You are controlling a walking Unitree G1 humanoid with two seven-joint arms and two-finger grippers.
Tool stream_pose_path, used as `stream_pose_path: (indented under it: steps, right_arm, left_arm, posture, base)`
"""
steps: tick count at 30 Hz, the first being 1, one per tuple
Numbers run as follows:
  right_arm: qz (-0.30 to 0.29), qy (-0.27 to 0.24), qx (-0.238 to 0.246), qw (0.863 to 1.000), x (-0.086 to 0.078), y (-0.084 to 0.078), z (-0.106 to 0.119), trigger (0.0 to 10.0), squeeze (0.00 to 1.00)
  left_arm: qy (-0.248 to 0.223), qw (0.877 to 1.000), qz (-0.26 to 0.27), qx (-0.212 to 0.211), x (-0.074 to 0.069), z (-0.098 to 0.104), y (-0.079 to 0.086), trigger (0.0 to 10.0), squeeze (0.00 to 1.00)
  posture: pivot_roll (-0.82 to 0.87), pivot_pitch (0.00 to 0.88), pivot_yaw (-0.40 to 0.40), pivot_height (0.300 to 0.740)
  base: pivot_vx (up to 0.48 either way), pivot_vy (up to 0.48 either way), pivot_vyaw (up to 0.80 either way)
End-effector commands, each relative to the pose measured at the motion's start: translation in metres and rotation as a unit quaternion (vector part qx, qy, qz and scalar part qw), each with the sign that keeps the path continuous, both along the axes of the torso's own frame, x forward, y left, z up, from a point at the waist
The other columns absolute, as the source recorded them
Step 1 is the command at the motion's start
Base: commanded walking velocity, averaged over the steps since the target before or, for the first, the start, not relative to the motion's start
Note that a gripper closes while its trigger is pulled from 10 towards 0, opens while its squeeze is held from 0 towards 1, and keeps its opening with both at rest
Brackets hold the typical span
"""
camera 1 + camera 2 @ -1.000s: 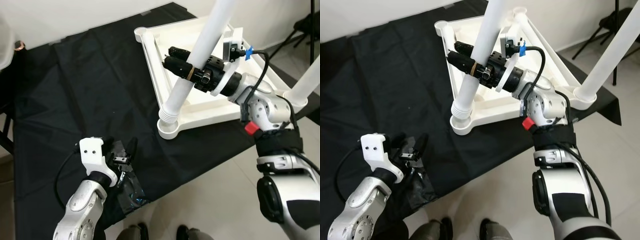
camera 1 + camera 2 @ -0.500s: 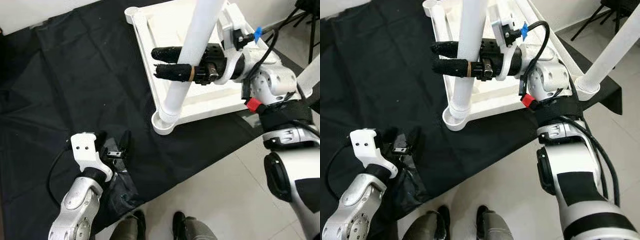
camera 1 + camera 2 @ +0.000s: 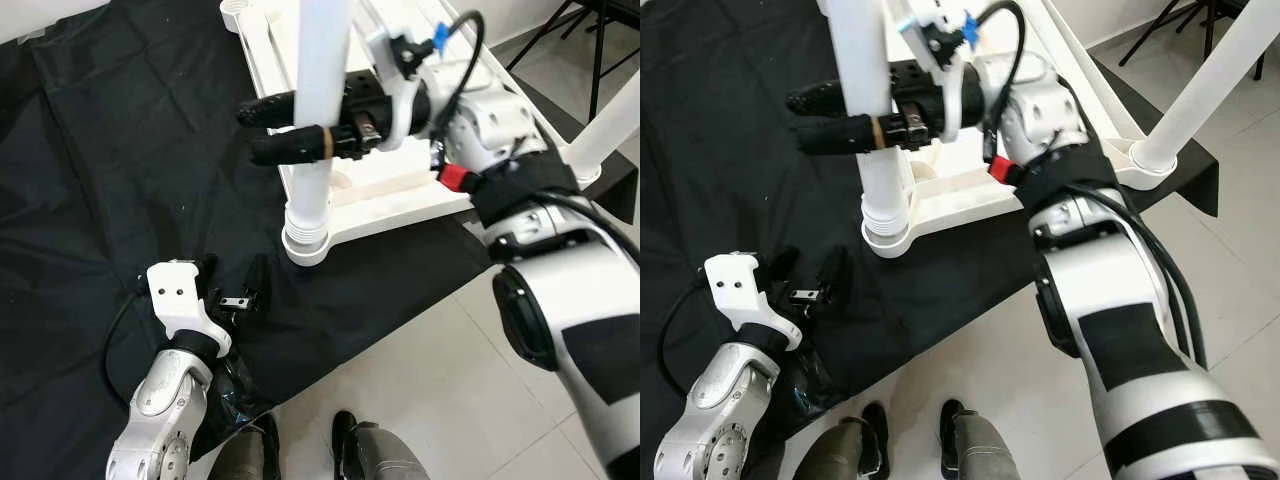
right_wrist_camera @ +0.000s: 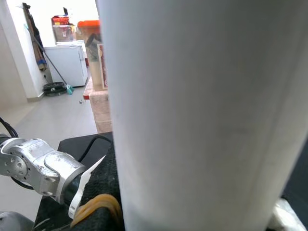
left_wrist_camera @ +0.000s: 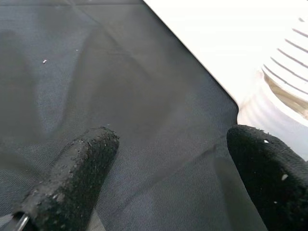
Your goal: Building children table
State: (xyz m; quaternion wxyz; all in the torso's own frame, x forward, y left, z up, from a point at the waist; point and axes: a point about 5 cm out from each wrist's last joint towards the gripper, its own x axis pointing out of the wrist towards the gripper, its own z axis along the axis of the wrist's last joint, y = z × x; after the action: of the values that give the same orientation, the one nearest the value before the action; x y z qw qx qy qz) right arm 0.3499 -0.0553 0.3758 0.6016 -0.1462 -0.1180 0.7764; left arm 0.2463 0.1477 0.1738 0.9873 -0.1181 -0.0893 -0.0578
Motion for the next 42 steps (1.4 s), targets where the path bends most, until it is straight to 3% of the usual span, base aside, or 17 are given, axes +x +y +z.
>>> stream_pose_path:
  steps: [1, 4, 11, 19, 24, 30, 42]
  right_arm:
    - [0.018, 0.011, -0.027, 0.999, 0.0, 0.007, -0.011, 10.0, 0.0]
    - [0.038, 0.014, -0.054, 0.998, -0.004, 0.017, -0.022, 10.0, 0.0]
    - [0.056, 0.022, -0.059, 0.996, -0.008, 0.023, -0.028, 10.0, 0.0]
    - [0.055, 0.005, -0.09, 0.994, -0.008, 0.025, -0.039, 10.0, 0.0]
    - [0.05, -0.001, -0.1, 0.994, -0.007, 0.024, -0.04, 10.0, 0.0]
    - [0.023, 0.013, -0.144, 0.989, 0.0, 0.02, -0.047, 10.0, 0.0]
    - [0.006, 0.027, -0.172, 0.985, 0.005, 0.021, -0.059, 10.0, 0.0]
  left_arm:
    - [0.019, 1.0, 0.008, -0.001, -0.004, -0.008, 0.002, 10.0, 0.0]
    - [0.01, 1.0, 0.018, -0.003, -0.005, -0.004, 0.002, 10.0, 0.0]
    - [0.003, 0.998, 0.057, -0.015, -0.001, 0.003, 0.014, 10.0, 0.0]
    - [-0.041, 0.995, 0.086, 0.019, 0.006, 0.029, 0.034, 10.0, 0.0]
    - [-0.047, 0.995, 0.09, 0.023, 0.007, 0.033, 0.036, 10.0, 0.0]
    - [-0.059, 0.993, 0.103, 0.027, 0.006, 0.04, 0.041, 10.0, 0.0]
    - [-0.062, 0.993, 0.102, 0.023, 0.007, 0.044, 0.039, 10.0, 0.0]
  posture:
    - [-0.01, 0.378, -0.045, 0.74]
    - [-0.01, 0.378, -0.052, 0.74]
    - [-0.01, 0.369, -0.061, 0.74]
    - [-0.01, 0.355, -0.063, 0.74]
    - [-0.01, 0.354, -0.065, 0.74]
    - [-0.02, 0.352, -0.075, 0.74]
    - [-0.02, 0.352, -0.081, 0.74]
  base:
    - [0.0, 0.0, 0.0]
    - [0.0, 0.0, 0.0]
    - [0.0, 0.0, 0.0]
    - [0.0, 0.0, 0.0]
    - [0.0, 0.0, 0.0]
    - [0.0, 0.0, 0.0]
    - [0.0, 0.0, 0.0]
